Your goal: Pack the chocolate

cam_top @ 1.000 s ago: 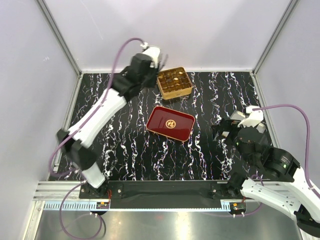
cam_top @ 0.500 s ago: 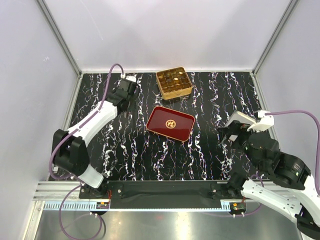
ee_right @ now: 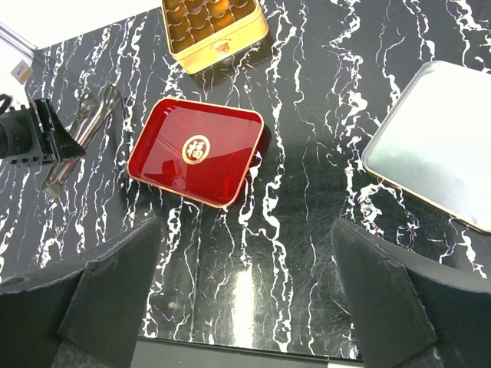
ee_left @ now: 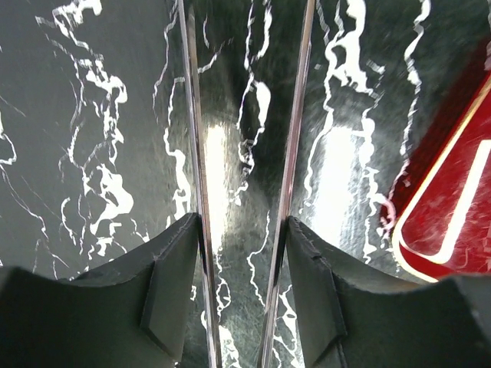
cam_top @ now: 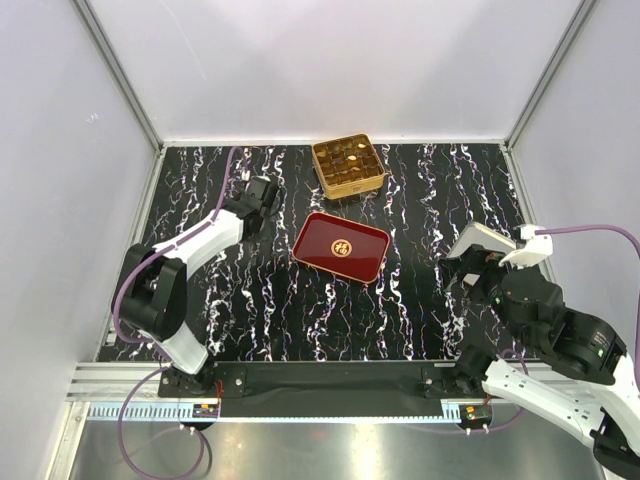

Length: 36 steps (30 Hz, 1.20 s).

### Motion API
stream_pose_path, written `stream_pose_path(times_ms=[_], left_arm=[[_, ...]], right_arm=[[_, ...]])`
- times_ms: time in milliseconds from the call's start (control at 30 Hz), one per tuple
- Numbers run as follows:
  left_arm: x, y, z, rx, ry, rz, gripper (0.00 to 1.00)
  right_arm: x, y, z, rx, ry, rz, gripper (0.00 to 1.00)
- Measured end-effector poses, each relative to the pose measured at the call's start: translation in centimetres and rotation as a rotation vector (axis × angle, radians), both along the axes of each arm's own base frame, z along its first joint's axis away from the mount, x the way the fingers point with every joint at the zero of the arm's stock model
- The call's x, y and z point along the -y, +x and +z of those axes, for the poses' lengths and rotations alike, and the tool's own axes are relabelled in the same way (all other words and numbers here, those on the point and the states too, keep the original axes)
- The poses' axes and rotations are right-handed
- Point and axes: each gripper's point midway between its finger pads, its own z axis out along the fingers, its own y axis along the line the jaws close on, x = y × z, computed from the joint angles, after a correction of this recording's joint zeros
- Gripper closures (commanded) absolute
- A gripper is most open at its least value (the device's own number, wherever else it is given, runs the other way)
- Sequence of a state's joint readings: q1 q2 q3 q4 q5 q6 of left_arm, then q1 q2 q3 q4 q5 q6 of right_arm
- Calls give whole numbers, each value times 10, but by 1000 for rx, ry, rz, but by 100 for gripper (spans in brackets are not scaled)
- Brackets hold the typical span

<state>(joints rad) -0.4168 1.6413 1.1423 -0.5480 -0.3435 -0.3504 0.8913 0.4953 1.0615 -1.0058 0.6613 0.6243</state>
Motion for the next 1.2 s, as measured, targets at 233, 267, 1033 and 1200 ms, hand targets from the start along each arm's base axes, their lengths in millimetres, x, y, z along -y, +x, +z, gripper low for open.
stream_pose_path(times_ms=[233, 267, 1033, 1200], left_arm=[[-3, -8, -8, -24, -5, 31, 41], [-3, -8, -8, -24, -9, 37, 41], [-12, -48, -34, -154, -20, 115, 22], [-18, -58, -35, -190, -1, 135, 20]], right_arm=[[-3, -1, -3, -11, 1, 18, 0], [-4, -2, -4, -15, 0, 23, 0], [-16, -5, -14, -18, 11, 89, 0], [-18, -5, -14, -20, 12, 99, 0]])
